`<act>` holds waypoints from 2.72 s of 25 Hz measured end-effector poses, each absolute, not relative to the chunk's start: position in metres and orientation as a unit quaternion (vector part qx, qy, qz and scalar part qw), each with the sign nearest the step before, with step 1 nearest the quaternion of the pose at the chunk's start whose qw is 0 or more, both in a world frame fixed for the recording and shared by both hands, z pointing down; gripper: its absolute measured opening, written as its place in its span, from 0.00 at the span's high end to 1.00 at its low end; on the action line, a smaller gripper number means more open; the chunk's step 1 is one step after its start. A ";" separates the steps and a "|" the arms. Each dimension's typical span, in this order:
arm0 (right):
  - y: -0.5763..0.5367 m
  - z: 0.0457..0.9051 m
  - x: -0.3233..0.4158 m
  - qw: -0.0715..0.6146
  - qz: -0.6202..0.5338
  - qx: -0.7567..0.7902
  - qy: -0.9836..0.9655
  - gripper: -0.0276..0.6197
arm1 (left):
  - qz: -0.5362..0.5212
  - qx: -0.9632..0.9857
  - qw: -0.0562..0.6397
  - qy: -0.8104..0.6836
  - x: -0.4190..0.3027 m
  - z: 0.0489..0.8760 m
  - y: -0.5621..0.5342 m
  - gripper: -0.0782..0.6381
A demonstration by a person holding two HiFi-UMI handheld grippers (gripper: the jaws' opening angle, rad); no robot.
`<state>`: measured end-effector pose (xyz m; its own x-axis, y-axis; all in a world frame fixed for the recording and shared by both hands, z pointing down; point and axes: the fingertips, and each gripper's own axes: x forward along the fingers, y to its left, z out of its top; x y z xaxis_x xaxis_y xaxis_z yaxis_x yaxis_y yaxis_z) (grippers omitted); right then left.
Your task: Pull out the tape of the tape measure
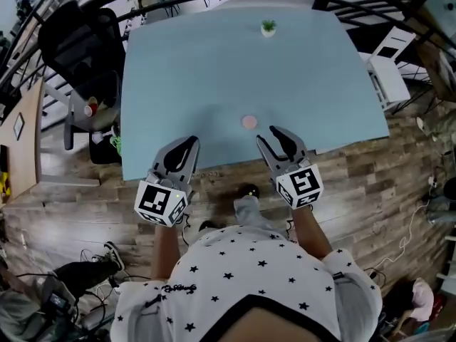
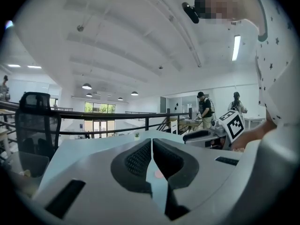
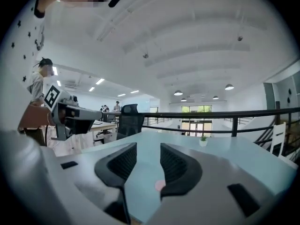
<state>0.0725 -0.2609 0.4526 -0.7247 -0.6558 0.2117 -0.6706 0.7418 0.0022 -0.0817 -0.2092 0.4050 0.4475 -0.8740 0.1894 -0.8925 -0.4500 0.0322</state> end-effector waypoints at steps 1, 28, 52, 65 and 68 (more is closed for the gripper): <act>-0.269 0.460 0.071 0.112 0.039 0.347 -0.930 0.71 | 0.074 0.844 0.069 -0.528 -0.081 0.407 -0.215 0.84; -0.338 0.646 0.038 0.346 0.105 0.282 -0.889 0.57 | 0.097 0.796 0.146 -0.580 -0.137 0.449 -0.249 0.84; -0.341 0.591 0.027 0.290 0.051 0.290 -0.910 0.64 | 0.108 0.829 0.149 -0.528 -0.122 0.449 -0.269 0.84; -0.341 0.474 0.008 0.171 -0.037 0.309 -0.935 0.64 | 0.106 0.869 0.133 -0.465 -0.094 0.426 -0.289 0.84; -0.334 0.448 0.005 0.144 -0.058 0.307 -0.939 0.64 | 0.098 0.882 0.130 -0.443 -0.084 0.418 -0.290 0.84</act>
<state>0.0048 -0.3344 0.4481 -0.7702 -0.5928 0.2353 -0.5592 0.8051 0.1980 -0.0840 -0.2900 0.4185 0.5877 -0.7563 0.2874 -0.8070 -0.5732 0.1417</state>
